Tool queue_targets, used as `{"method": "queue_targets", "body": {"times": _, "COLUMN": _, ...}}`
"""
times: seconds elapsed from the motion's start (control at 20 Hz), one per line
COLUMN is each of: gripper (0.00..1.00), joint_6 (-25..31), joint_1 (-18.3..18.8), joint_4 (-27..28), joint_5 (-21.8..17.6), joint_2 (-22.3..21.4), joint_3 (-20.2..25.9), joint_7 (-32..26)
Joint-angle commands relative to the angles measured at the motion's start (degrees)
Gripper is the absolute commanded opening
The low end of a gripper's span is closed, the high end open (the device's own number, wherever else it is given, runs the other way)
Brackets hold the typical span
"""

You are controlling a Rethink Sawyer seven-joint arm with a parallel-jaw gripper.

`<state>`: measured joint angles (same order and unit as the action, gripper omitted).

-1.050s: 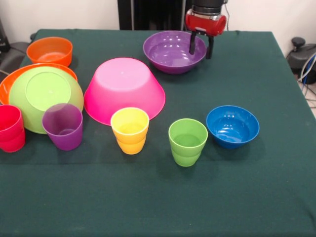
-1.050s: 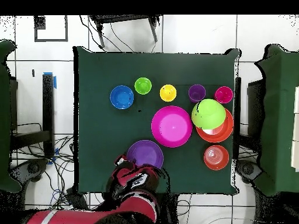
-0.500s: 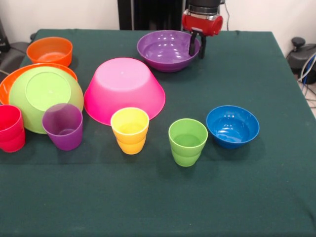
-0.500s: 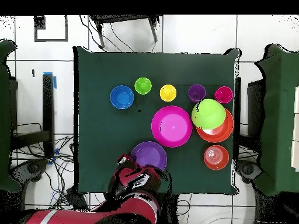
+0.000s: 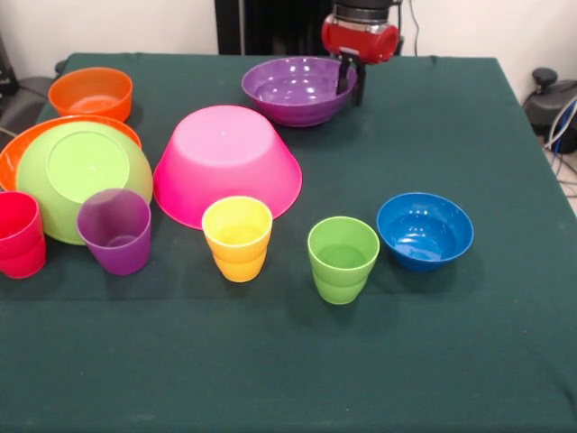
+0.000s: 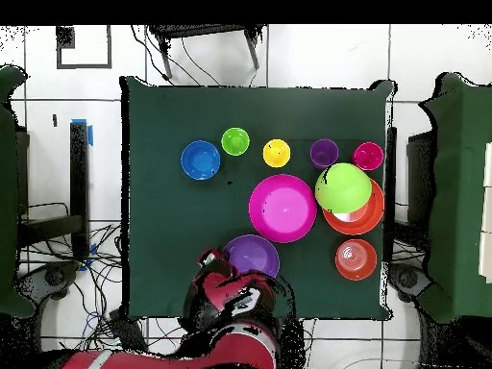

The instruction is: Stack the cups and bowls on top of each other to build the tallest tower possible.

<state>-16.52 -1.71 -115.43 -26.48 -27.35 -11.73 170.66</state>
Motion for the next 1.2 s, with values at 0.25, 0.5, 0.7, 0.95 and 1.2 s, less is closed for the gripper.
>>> {"method": "queue_targets", "body": {"times": 0.25, "gripper": 0.00, "joint_6": 16.4, "joint_1": 9.4, "joint_4": -4.2, "joint_5": -4.1, "joint_2": -15.6, "joint_3": 11.4, "joint_7": -5.5}}
{"method": "queue_targets", "body": {"times": 0.5, "gripper": 0.00, "joint_6": 21.8, "joint_1": 11.9, "joint_4": -5.1, "joint_5": -3.7, "joint_2": -20.7, "joint_3": 13.3, "joint_7": -7.8}}
{"method": "queue_targets", "body": {"times": 0.7, "gripper": 0.00, "joint_6": 24.8, "joint_1": 13.1, "joint_4": -4.3, "joint_5": -3.5, "joint_2": -22.1, "joint_3": 14.4, "joint_7": -8.6}}
{"method": "queue_targets", "body": {"times": 0.95, "gripper": 0.00, "joint_6": 30.0, "joint_1": 15.2, "joint_4": -3.8, "joint_5": -2.4, "joint_2": -25.2, "joint_3": 16.8, "joint_7": -10.4}}
{"method": "queue_targets", "body": {"times": 1.2, "gripper": 0.00, "joint_6": 35.9, "joint_1": 17.7, "joint_4": -1.2, "joint_5": -1.3, "joint_2": -27.5, "joint_3": 18.9, "joint_7": -12.7}}
